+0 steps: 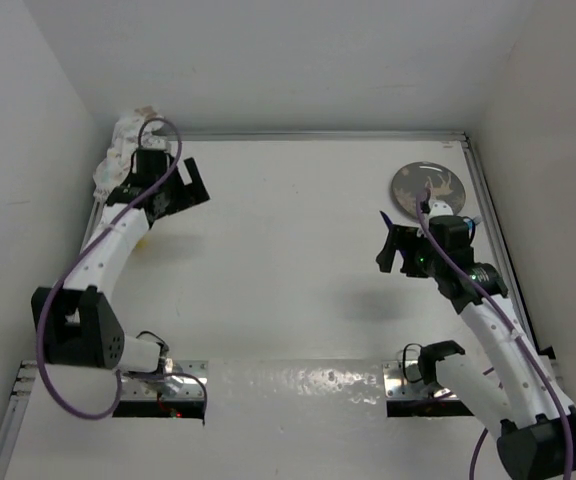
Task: Set the dinner table for one person
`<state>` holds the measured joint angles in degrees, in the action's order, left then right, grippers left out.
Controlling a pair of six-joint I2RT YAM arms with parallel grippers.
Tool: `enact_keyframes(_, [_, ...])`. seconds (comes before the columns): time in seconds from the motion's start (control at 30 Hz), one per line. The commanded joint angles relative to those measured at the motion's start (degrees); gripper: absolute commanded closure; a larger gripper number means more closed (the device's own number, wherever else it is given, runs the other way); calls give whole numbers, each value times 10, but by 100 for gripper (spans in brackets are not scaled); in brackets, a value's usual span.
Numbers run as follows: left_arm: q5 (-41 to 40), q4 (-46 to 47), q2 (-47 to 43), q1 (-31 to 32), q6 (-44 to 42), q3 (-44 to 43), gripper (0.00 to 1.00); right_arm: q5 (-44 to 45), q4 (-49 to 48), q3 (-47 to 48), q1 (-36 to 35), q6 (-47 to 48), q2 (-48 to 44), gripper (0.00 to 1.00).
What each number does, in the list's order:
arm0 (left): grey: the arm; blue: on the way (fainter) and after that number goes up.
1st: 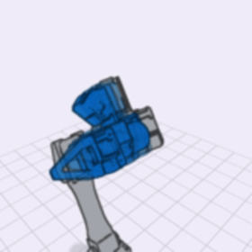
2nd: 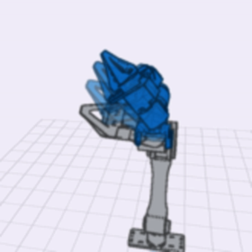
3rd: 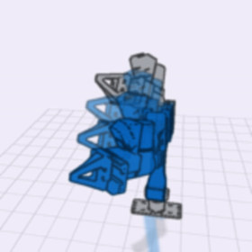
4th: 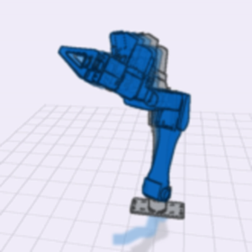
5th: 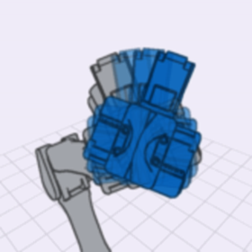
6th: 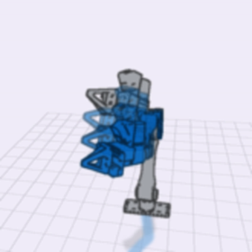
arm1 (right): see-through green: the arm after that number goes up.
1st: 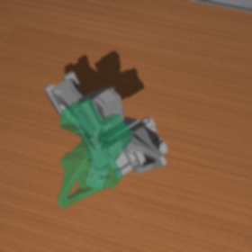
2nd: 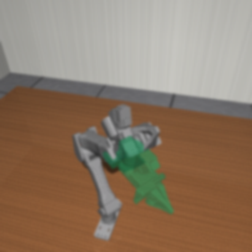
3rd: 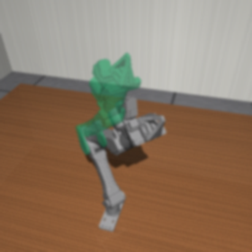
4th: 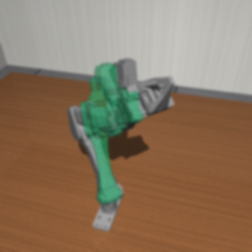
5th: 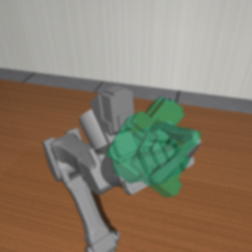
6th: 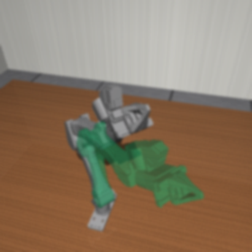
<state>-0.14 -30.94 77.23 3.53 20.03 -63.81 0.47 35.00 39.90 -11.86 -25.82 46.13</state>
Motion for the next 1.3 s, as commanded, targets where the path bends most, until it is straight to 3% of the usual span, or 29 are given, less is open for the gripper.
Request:
enact_keyframes(0.0, [-39, 49, 81, -33, 12, -103, 1, -47, -19, 11, -7, -14, -7, 1])
enact_keyframes(0.27, [-116, 13, 337, -89, -56, -371, 1, -118, -35, 10, -7, 5, 30, 1])
enact_keyframes(0.4, [-192, -27, 447, -106, -89, -512, 1, -154, -27, 38, -8, 23, 73, 1])
enact_keyframes(0.57, [-249, -10, 528, -137, -109, -558, 1, -190, -51, 27, -8, 29, 99, 1])
enact_keyframes(0.73, [-231, 24, 571, -175, -112, -568, 2, -202, -66, 24, -8, 26, 127, 1])
enact_keyframes(0.9, [-198, 24, 619, -201, -126, -604, 9, -204, -71, 26, -8, 27, 143, 1])
enact_keyframes(1.07, [-143, 38, 648, -210, -150, -606, 28, -212, -84, 25, -8, 19, 150, 1])
enact_keyframes(1.2, [-114, 50, 651, -210, -163, -606, 56, -221, -85, 25, -8, 17, 149, 1])
enact_keyframes(1.23, [-106, 50, 645, -210, -163, -606, 70, -222, -84, 24, -8, 19, 148, 1])
enact_keyframes(1.27, [-88, 51, 641, -210, -163, -606, 76, -223, -83, 24, -8, 20, 146, 1])
